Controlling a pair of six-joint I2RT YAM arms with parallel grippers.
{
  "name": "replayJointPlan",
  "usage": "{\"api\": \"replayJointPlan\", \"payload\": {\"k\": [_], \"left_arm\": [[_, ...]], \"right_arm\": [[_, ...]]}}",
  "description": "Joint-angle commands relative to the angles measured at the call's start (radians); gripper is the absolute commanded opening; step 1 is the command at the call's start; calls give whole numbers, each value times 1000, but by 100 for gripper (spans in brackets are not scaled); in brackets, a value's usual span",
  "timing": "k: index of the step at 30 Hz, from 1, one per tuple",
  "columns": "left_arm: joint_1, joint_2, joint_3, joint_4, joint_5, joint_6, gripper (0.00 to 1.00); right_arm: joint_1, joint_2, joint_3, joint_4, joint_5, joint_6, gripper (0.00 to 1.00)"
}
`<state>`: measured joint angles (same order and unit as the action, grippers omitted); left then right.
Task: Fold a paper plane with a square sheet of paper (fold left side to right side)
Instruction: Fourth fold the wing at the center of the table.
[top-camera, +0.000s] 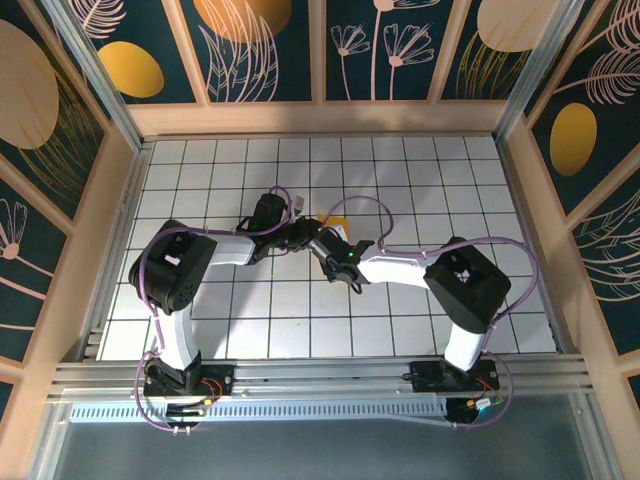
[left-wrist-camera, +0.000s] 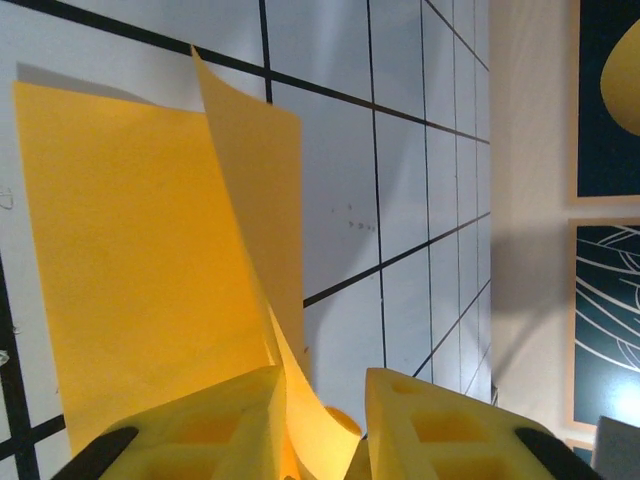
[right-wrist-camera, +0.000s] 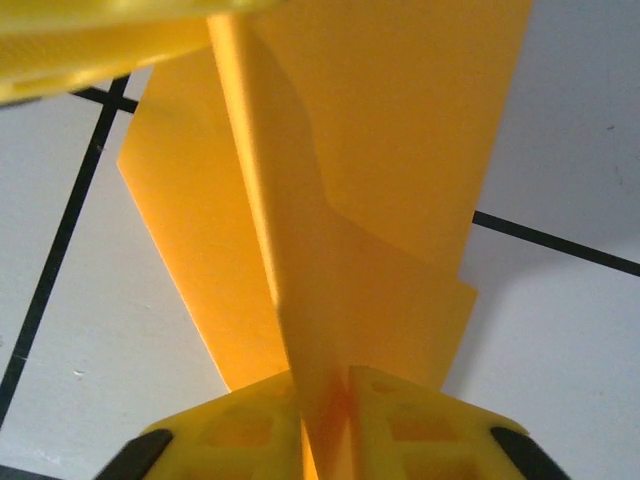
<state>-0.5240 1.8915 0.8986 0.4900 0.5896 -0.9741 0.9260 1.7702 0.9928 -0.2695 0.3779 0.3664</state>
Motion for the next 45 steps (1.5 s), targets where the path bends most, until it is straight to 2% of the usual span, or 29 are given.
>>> {"api": "replayJointPlan", "payload": {"k": [1,5,10,16,23,31,37,45], "left_arm": [[-4,-55,-12,10,-31,1,29],[24,-103,-53,5,-48,5,35],[82,-172,-115,-44,-66,42,37],[150,-289,-197,-89,-74,73,38],[179,-358,-242,-129,-89,94,39],[172,-329,-278,-68,-20,84,38],[104,-266,-247,-35,8,73,38],[35,-192,-198,10,0,30,38]], "right_arm": [[10,14,22,-2,38,-4,11],[10,15,17,0,37,-10,0],[1,2,3,20,11,-26,0],[-42,-57,-67,106,-124,-62,0],[-112,-110,-148,200,-307,-90,0],[-237,-158,-230,291,-617,-98,0],[-328,-150,-287,354,-835,-79,0],[-372,-125,-347,455,-952,-38,0]]}}
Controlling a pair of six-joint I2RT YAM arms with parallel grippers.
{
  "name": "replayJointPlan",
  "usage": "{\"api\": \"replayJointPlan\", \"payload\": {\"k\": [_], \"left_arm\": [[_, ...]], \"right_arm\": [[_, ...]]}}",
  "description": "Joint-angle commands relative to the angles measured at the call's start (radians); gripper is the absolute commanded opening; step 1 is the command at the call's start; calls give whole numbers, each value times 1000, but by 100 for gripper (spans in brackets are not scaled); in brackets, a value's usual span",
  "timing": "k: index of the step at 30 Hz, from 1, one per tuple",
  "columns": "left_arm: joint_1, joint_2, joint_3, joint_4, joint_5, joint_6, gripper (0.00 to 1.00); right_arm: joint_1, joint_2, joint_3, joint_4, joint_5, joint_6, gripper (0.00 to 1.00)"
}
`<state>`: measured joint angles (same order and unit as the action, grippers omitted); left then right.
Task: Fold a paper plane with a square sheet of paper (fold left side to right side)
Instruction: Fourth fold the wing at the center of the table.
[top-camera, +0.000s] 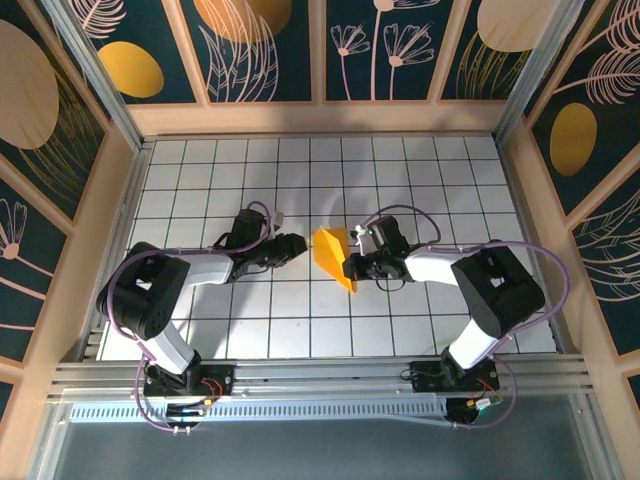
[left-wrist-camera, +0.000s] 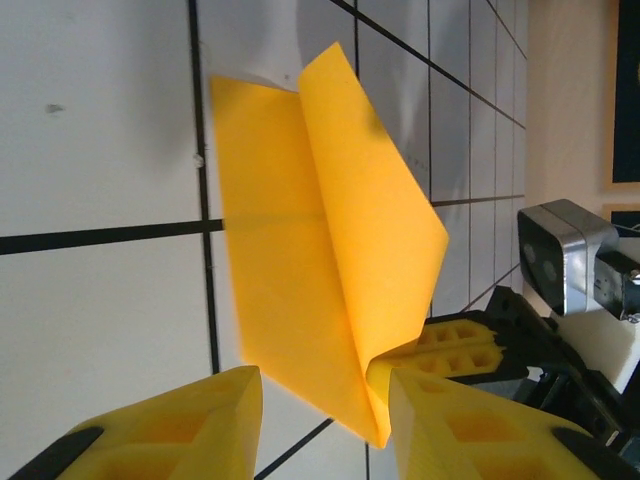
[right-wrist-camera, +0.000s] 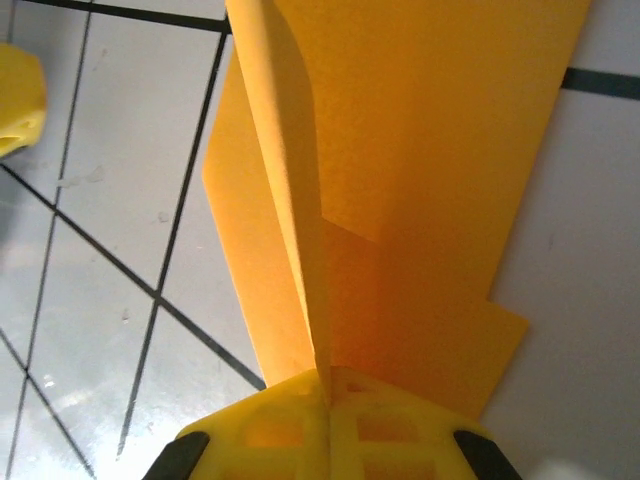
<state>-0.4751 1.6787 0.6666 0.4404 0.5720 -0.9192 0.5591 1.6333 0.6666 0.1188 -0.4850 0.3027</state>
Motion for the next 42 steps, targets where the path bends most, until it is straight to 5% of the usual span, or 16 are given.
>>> {"api": "replayJointPlan", "payload": {"k": [1,42], "left_arm": [[-23,28,38,67,17,-30,38],[-161,291,375,-299,-172,66,43]], "right_arm": [[-6,17,-26,77,-104,31,0],[-75,91,-63,138,-193,50,0]]}}
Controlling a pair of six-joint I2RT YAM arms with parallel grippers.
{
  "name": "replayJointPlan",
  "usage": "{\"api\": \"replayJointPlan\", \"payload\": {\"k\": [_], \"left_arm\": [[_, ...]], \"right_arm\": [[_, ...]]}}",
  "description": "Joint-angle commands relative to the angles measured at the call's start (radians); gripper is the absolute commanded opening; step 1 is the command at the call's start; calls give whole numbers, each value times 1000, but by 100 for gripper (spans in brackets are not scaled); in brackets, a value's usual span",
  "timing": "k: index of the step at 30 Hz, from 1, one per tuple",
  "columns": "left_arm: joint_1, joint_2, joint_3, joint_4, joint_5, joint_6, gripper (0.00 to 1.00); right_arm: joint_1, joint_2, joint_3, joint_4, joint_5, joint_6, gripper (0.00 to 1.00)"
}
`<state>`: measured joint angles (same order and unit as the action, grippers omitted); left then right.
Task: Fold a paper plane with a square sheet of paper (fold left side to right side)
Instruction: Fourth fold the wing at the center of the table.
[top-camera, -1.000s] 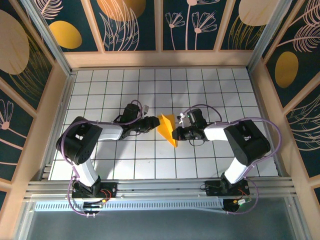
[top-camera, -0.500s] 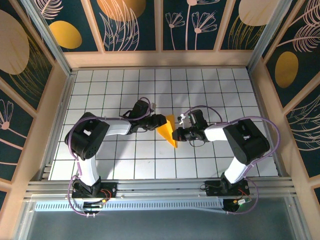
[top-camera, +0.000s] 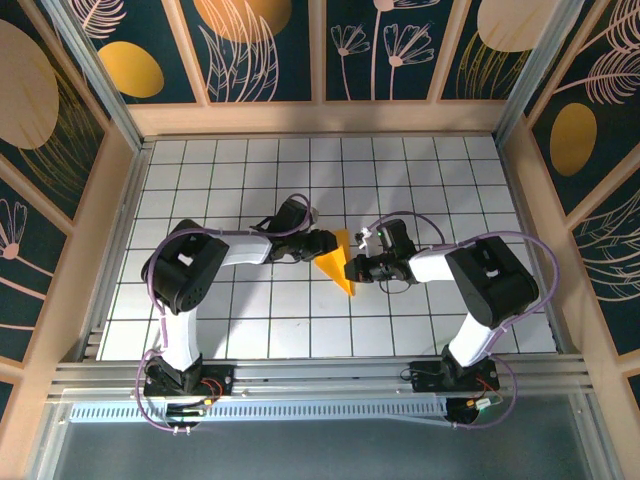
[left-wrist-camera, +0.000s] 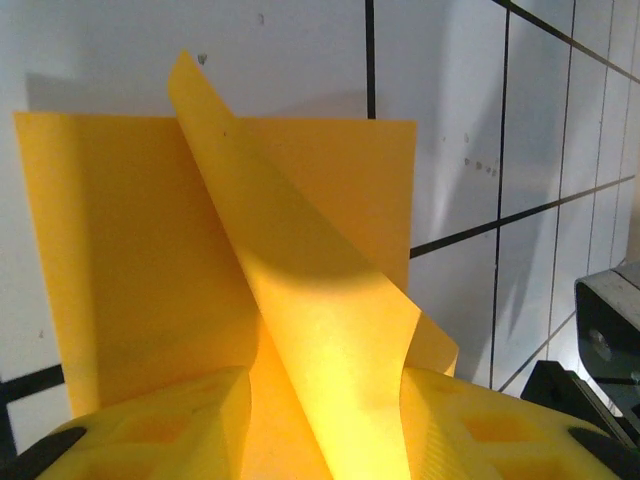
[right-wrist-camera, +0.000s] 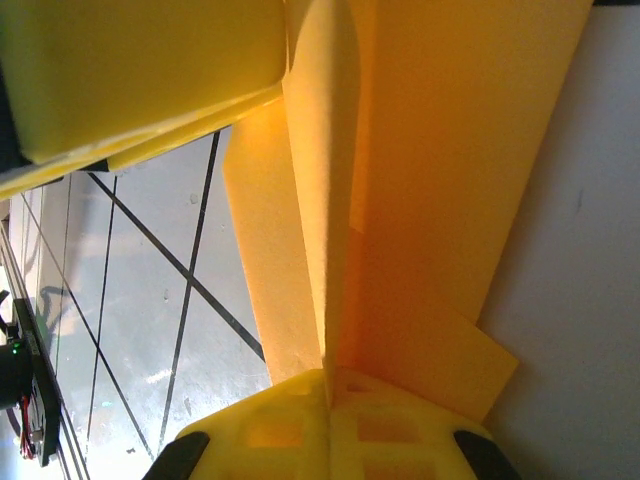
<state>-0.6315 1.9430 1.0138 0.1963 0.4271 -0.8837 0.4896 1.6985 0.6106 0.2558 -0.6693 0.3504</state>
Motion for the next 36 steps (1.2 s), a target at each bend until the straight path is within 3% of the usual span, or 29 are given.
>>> {"api": "replayJointPlan", "payload": {"k": [1,5,17,28,36], "left_arm": [[-5,31,34,-73,-37,38,43],[-7,54,60,-145,-68,71,42],[-7,92,87,-236,-133,112,39],[-7,96,85,-236,-141,111,39],[-7,92,80,-229,-137,109,39]], "right_arm": [[-6,26,-7,2,-7,1,0],[-6,24,-5,4,-12,5,0],[-6,6,5,14,-39,9,13],[-71,-138,-9,7,-101,30,43],[-105,-74,46,-37,-120,40,47]]}}
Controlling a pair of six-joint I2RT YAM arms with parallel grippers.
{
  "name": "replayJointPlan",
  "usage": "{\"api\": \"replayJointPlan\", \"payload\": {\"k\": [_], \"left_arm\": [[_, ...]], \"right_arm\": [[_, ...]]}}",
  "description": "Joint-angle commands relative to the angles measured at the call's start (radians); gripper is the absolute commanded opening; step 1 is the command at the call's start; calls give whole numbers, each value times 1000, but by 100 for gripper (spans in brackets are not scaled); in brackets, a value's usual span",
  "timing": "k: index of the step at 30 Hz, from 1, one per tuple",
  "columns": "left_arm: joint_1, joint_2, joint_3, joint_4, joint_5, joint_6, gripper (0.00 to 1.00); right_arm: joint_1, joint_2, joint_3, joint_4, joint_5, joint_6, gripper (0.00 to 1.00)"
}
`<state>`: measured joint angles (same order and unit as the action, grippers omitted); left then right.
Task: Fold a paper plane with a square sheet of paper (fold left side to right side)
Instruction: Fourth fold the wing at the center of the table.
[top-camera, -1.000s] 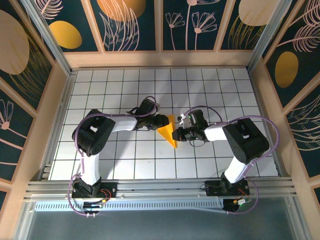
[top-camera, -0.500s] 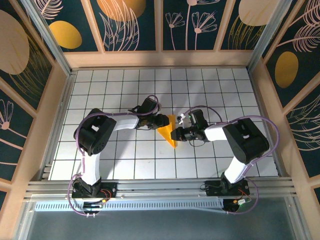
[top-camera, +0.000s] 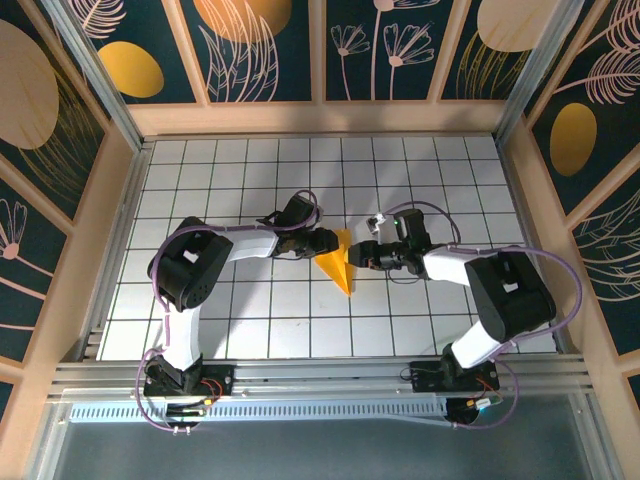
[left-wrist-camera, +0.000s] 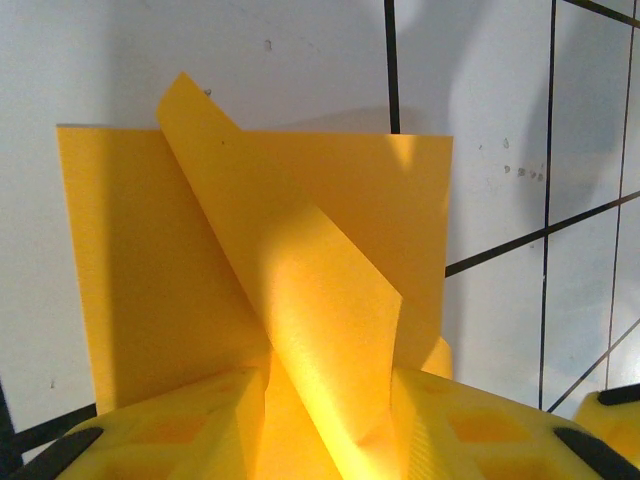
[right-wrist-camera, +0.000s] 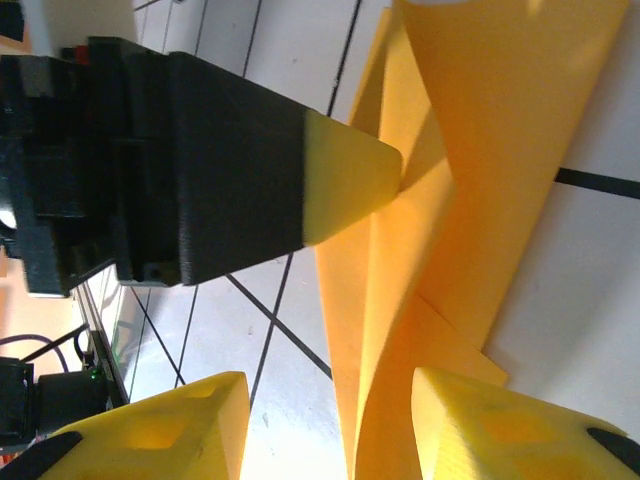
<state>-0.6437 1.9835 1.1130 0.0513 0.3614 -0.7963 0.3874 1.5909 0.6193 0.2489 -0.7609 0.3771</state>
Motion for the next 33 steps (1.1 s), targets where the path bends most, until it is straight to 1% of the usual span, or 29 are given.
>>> {"api": "replayJointPlan", "payload": {"k": [1,14,16,21,27,29,33], "left_arm": [[6,51,-19,-82,-71,23,39],[5,42,-25,-75,-68,20,39],[6,43,-25,-76,-68,20,39],[5,41,-25,-76,-70,20,39],[5,39,-24,-80,-76,20,39],[6,40,-24,-80,-76,22,39],[6,41,-23,-80,-76,21,39]], "right_arm": [[-2,45,44,-26,-33,19,46],[20,172,121,13,-52,44,35],[22,185,128,15,-52,45,31],[20,185,125,-5,-19,36,16],[18,175,116,-53,25,20,2],[17,167,109,-61,43,19,0],[13,153,106,-76,74,11,0]]}}
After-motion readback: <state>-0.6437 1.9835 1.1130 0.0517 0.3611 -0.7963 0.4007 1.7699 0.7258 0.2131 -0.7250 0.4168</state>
